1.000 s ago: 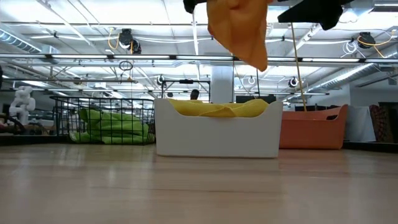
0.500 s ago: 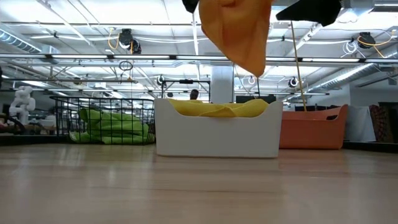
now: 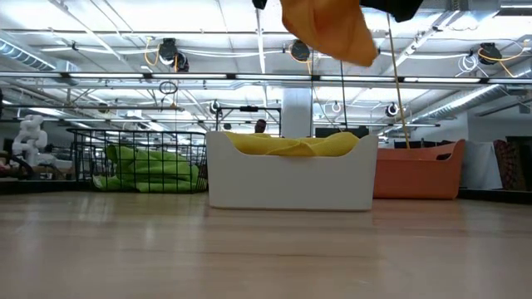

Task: Sort microfiber towel by color & place in baskets
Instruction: Put the orange microfiber towel into the orange bin, then return to Home Position

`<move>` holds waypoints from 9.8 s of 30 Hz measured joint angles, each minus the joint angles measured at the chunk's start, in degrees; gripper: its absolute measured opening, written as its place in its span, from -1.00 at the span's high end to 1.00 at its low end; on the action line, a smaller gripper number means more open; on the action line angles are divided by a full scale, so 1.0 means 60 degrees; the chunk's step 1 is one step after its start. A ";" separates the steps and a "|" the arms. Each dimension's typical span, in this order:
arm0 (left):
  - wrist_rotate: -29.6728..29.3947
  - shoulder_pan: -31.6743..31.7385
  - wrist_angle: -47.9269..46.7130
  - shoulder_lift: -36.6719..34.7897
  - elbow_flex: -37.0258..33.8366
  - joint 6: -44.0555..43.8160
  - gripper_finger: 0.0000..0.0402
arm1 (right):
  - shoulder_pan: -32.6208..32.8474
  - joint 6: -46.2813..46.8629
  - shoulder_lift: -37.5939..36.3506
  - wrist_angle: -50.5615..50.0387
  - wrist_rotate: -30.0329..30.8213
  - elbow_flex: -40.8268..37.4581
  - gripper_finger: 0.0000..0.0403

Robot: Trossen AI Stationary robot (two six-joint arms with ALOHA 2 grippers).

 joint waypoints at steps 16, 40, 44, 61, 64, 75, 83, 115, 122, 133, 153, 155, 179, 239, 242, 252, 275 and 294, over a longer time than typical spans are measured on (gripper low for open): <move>-0.0037 0.0178 0.0892 0.0028 0.0000 -0.0448 0.89 | -0.0443 -0.1217 0.0206 0.1416 0.0742 0.0001 -0.94; 0.0091 0.0205 -0.0053 -0.0063 0.0015 0.0160 0.50 | -0.1321 -0.1716 0.0111 0.1026 -0.0219 -0.0003 0.94; -0.1129 0.0343 -0.1344 -0.0090 0.0018 0.0154 0.12 | -0.1377 -0.1616 -0.0217 0.0297 0.0391 -0.0003 0.97; -0.3150 0.0379 -0.2493 -0.0560 -0.1016 -0.0685 -0.29 | -0.4885 -0.1104 -0.3092 -0.4761 0.1477 0.0004 0.96; -0.3150 0.0379 -0.1092 -0.1009 -0.1940 -0.0617 -0.29 | -0.6054 -0.0964 -0.3087 -0.5493 0.0701 0.0004 0.96; -0.3150 0.0313 0.0362 -0.1841 -0.2783 -0.0525 -0.29 | -1.0078 -0.1592 -0.1870 -0.5878 -0.2862 0.0004 0.97; -0.3150 0.0189 0.0304 -0.1841 -0.2783 -0.0525 -0.29 | -1.1019 -0.2375 -0.0225 -0.5923 -0.3992 0.0004 0.96; -0.2610 0.0178 -0.0261 -0.1840 -0.2783 -0.0521 -0.29 | -1.1538 -0.3274 0.0902 -0.7521 -0.2911 0.1057 -0.01; -0.2610 0.0178 -0.0268 -0.1837 -0.2783 -0.0519 -0.29 | -1.1531 -0.3413 0.0878 -0.7633 -0.2547 0.1057 -0.14; -0.2610 0.0205 -0.0475 -0.1837 -0.2783 -0.0481 -0.29 | -1.1082 -0.2418 -0.0223 -0.7385 -0.3046 0.1057 0.02; -0.2610 0.0208 -0.0681 -0.1833 -0.2783 -0.0444 -0.29 | -1.2692 -0.1855 0.2548 -0.5895 -0.4157 0.1050 0.94; -0.2610 0.0208 -0.0737 -0.1833 -0.2783 -0.0444 -0.29 | -1.2748 -0.1855 0.2534 -0.5731 -0.4230 0.1050 0.97; -0.2610 0.0189 -0.0689 -0.1833 -0.2783 -0.0507 -0.29 | -1.1518 -0.0893 0.0960 -0.7107 -0.5939 0.1050 1.00; -0.3886 -0.0481 0.2471 -0.5651 -0.8414 -0.0642 0.94 | -0.6274 -0.3461 -0.5028 0.1080 -0.7156 -0.6323 1.00; -0.3770 -0.0502 0.2740 -0.6276 -0.9199 -0.1009 0.97 | -0.6274 -0.3454 -0.5021 0.1066 -0.7291 -0.6379 1.00; -0.3404 -0.0568 0.4062 -0.8116 -1.1284 -0.1053 0.97 | -0.6274 -0.2903 -0.5029 0.1329 -0.8238 -0.6784 1.00; -0.3722 -0.0568 0.1636 -1.0884 -1.1566 -0.1009 0.97 | -0.6817 -0.2539 -0.5841 0.0629 -0.8769 -0.7172 1.00; -0.4571 -0.0568 -0.0104 -1.3283 -1.1573 -0.1271 0.97 | -0.5299 -0.0853 -0.8440 -0.1320 -0.6363 -0.7172 1.00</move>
